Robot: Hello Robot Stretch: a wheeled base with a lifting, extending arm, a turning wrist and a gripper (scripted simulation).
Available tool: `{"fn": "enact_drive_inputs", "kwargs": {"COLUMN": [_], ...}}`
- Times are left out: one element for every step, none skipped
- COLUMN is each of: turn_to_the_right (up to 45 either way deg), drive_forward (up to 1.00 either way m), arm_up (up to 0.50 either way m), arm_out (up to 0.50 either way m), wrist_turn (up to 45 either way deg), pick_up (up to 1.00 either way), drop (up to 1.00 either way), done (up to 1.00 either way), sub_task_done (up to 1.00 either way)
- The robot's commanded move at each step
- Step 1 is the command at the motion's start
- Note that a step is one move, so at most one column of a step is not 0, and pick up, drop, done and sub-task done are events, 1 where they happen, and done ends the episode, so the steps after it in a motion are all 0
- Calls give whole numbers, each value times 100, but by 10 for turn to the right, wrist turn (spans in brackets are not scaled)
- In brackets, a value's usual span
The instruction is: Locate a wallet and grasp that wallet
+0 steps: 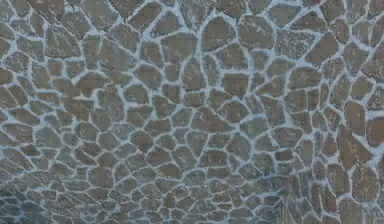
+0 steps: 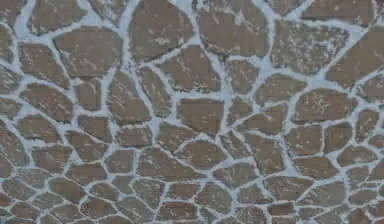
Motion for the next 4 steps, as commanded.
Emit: {"fn": "enact_drive_inputs", "kwargs": {"turn_to_the_right": [0, -360, 0, -450], "drive_forward": [30, 0, 5, 0], "arm_up": [0, 0, 0, 0], "arm_out": [0, 0, 0, 0], "wrist_turn": [0, 0, 0, 0], "pick_up": [0, 0, 0, 0], "drop": [0, 0, 0, 0], "done": [0, 0, 0, 0], "sub_task_done": [0, 0, 0, 0]}}
